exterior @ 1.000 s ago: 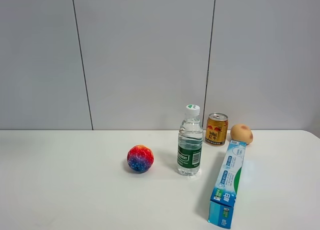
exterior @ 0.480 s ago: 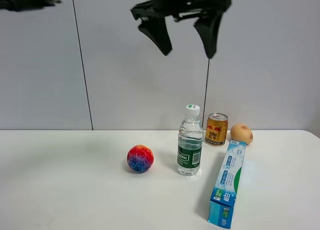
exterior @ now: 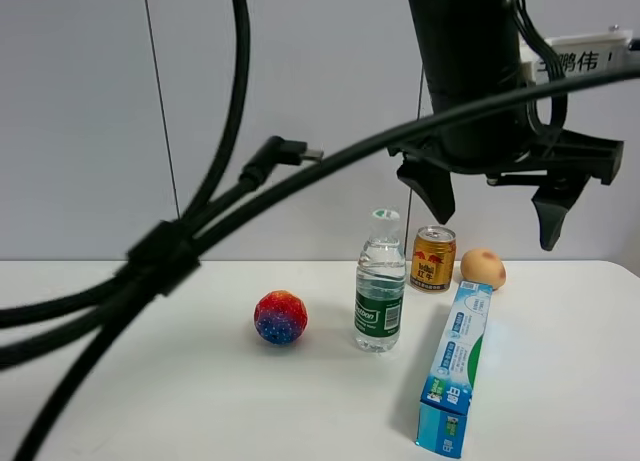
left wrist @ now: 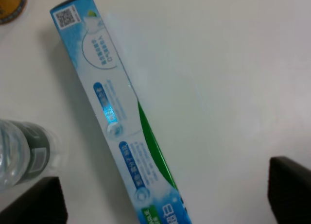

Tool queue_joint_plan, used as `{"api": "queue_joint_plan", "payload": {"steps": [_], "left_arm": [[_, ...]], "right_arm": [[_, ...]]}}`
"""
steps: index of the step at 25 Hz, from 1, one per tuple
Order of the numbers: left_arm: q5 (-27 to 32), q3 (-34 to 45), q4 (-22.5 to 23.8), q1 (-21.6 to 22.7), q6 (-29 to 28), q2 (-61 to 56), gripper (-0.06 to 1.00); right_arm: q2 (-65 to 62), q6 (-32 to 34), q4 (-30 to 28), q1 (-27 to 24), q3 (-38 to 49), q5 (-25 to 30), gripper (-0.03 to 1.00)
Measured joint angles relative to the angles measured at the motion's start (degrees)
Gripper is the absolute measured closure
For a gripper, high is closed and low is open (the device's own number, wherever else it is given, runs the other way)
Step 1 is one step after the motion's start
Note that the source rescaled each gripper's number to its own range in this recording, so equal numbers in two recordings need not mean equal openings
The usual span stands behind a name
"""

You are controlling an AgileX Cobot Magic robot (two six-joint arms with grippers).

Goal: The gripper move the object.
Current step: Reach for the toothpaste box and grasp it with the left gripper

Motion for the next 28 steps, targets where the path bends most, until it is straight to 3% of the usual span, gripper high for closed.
{"api": "queue_joint_plan", "payload": {"steps": [6,13,17,25,28], "left_arm": [[-2.8,-0.1,0.8,0.1,-6.9,4.6,0.10],[-9.5,-0.1,2.1,0.1,-7.3,8.8,0.10],[-13.9,-0.1,5.4,0.4,-7.3,10.1,0.11],[-17.0,-0.1,5.8,2.4,-5.6,13.0,0.10],[-17.4,-0.1,4.9,3.3,-4.7,13.8,-0.02]], "right_arm": [[0.0,0.0,0.0,0.0,0.0,0.0,-0.03],[0.0,0.0,0.0,0.0,0.0,0.0,-0.03],[0.0,0.0,0.0,0.0,0.0,0.0,-0.03],[0.0,0.0,0.0,0.0,0.0,0.0,-0.03],[0.0,0.0,0.0,0.0,0.0,0.0,-0.03]]}}
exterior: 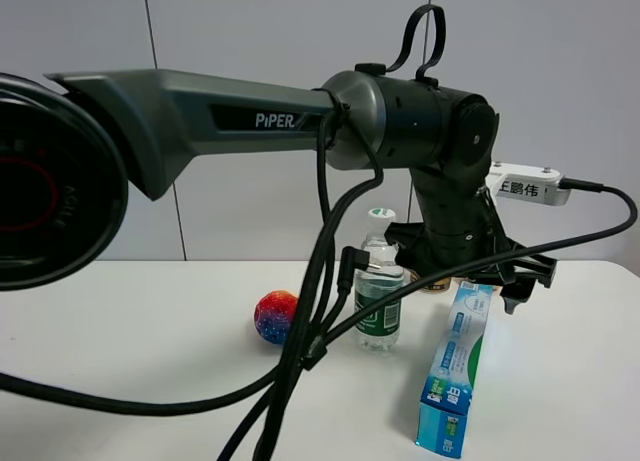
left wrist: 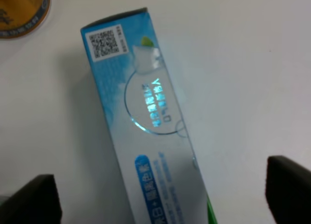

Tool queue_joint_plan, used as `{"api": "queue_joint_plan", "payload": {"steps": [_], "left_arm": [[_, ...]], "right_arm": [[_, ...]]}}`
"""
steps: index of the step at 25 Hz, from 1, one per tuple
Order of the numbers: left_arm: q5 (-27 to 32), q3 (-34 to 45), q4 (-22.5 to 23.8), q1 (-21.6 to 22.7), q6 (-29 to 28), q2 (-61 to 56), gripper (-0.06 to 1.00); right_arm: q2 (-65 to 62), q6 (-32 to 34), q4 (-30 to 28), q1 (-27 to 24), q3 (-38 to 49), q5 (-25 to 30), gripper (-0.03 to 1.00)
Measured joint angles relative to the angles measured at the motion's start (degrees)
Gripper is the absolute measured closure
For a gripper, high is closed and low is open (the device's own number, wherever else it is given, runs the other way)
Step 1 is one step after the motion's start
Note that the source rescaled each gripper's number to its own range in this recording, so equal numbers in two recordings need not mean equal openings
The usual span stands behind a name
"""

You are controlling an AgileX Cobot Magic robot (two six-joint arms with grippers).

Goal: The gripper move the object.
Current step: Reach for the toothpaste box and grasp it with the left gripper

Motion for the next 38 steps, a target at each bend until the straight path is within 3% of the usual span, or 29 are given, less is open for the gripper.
{"api": "queue_joint_plan", "payload": {"steps": [38], "left_arm": [[0.2,0.0,-2.3,-1.0,-0.3,5.8,-0.05]], "right_arm": [[0.0,0.0,0.0,0.0,0.0,0.0,-0.03]]}}
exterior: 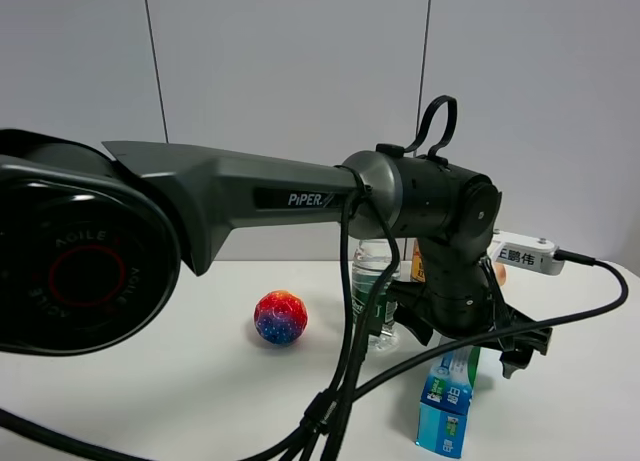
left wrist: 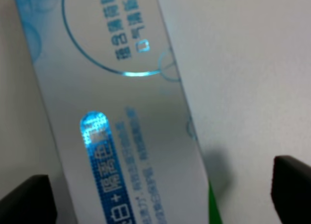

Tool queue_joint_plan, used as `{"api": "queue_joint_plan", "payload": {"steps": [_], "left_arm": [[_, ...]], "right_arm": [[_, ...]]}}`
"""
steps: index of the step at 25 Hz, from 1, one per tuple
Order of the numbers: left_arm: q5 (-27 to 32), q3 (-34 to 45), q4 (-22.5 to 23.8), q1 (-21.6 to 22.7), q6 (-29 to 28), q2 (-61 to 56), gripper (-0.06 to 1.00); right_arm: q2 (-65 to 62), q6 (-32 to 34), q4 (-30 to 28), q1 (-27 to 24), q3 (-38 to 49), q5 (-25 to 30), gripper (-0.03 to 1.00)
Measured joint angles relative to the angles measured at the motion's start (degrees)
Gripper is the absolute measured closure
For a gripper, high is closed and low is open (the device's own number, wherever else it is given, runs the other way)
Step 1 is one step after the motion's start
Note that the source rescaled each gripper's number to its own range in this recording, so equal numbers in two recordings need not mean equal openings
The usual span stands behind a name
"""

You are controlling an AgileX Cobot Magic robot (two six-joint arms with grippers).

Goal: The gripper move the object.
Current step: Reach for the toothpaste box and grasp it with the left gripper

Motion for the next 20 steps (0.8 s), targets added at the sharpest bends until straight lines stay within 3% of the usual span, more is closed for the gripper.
{"api": "queue_joint_plan", "payload": {"steps": [5,12,14,16,18,20], "left_arm": [[-0.2,0.0,0.0,0.0,0.0,0.4,0.06],[-0.3,0.0,-0.1,0.0,0.1,1.1,0.09],[-0.4,0.0,-0.1,0.0,0.1,1.2,0.15],[-0.4,0.0,-0.1,-0.1,0.3,1.4,0.29],[-0.4,0.0,-0.1,-0.3,1.2,1.6,0.51],[-0.3,0.0,-0.4,-0.3,2.4,1.7,0.87]], "right_arm": [[0.0,0.0,0.0,0.0,0.0,0.0,-0.03],[0.0,0.0,0.0,0.0,0.0,0.0,-0.03],[0.0,0.0,0.0,0.0,0.0,0.0,-0.03],[0.0,0.0,0.0,0.0,0.0,0.0,-0.03],[0.0,0.0,0.0,0.0,0.0,0.0,-0.03],[0.0,0.0,0.0,0.0,0.0,0.0,-0.03]]}}
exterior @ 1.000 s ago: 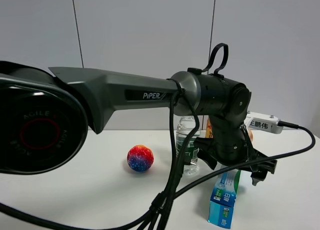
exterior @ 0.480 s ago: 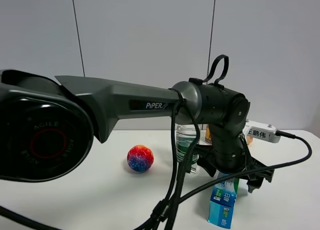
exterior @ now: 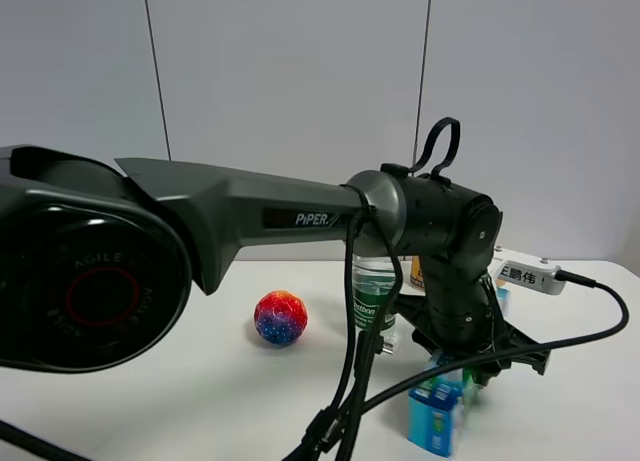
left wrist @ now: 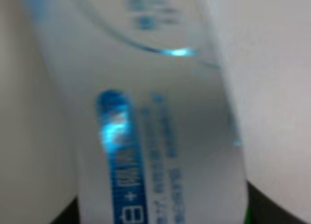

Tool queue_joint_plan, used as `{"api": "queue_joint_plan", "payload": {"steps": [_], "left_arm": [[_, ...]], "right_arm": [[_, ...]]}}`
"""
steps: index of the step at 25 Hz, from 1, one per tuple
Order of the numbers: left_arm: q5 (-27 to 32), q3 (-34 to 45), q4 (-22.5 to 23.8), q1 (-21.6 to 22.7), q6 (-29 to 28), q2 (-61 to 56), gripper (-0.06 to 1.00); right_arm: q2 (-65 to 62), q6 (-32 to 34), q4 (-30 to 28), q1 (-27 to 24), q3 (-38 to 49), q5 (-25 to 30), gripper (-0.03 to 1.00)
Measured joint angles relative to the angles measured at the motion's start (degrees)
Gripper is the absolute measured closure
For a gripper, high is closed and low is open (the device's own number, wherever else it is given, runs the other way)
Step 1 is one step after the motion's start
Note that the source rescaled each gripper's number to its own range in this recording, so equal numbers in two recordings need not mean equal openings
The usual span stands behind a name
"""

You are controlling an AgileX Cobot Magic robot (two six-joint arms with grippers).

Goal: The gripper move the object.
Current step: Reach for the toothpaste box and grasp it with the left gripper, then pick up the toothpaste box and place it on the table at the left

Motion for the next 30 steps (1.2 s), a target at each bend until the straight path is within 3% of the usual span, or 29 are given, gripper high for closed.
{"api": "queue_joint_plan", "payload": {"steps": [1,9,20,25,30], "left_arm": [[0.1,0.0,0.2,-0.2,1.3,0.0,0.94],[3.0,-2.3,1.3,-1.3,3.7,-2.2,0.94],[19.9,-26.9,2.6,-3.6,8.0,-13.6,0.94],[23.7,-33.3,9.9,-2.6,9.2,-20.4,0.94],[24.5,-33.6,13.7,3.6,9.4,-26.0,0.94]], "right_arm": [[0.0,0.0,0.0,0.0,0.0,0.0,-0.03],[0.0,0.0,0.0,0.0,0.0,0.0,-0.03],[0.0,0.0,0.0,0.0,0.0,0.0,-0.03],[0.0,0.0,0.0,0.0,0.0,0.0,-0.03],[0.0,0.0,0.0,0.0,0.0,0.0,-0.03]]}}
